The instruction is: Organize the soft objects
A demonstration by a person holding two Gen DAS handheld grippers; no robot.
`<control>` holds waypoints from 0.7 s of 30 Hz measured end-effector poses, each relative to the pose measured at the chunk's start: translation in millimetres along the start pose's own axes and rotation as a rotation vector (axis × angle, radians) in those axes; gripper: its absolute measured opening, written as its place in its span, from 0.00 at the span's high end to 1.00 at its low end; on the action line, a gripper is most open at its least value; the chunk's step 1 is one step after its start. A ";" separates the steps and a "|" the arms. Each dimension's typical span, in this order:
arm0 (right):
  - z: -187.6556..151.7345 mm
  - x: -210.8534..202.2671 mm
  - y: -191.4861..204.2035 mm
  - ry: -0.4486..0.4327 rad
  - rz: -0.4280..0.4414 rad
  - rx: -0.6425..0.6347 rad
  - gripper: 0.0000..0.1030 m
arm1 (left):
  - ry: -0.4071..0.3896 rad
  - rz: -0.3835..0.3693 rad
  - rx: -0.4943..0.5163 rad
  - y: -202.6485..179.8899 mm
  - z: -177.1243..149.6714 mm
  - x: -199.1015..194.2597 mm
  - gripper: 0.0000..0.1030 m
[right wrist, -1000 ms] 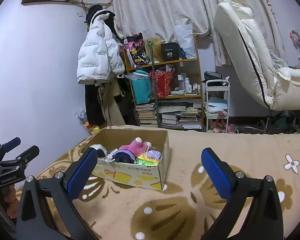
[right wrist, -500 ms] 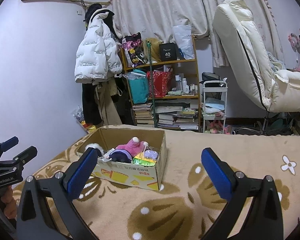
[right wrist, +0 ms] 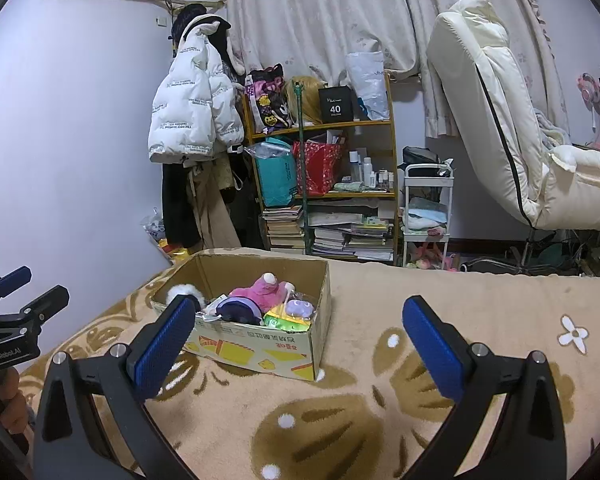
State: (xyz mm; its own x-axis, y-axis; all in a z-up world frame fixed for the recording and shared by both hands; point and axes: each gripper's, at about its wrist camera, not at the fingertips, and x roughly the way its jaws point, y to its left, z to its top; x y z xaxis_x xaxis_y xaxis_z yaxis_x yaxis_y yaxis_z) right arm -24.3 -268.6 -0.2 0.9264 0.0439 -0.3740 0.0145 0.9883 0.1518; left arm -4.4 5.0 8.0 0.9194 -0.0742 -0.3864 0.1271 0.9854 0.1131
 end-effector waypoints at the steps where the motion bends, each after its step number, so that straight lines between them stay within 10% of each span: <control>1: 0.2 -0.2 -0.6 -0.001 0.002 0.000 0.00 | -0.001 0.001 0.001 0.2 -0.1 -0.2 0.01; 21: 0.6 -0.6 -3.7 0.000 0.009 -0.005 0.00 | 0.003 -0.005 0.014 -1.9 0.9 -4.1 0.01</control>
State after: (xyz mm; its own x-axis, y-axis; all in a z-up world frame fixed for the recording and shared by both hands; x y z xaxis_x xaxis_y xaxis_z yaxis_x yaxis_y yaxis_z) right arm -24.7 -272.4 0.0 0.9265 0.0528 -0.3725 0.0042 0.9886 0.1506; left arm -8.1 3.3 10.2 0.9175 -0.0790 -0.3899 0.1372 0.9828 0.1236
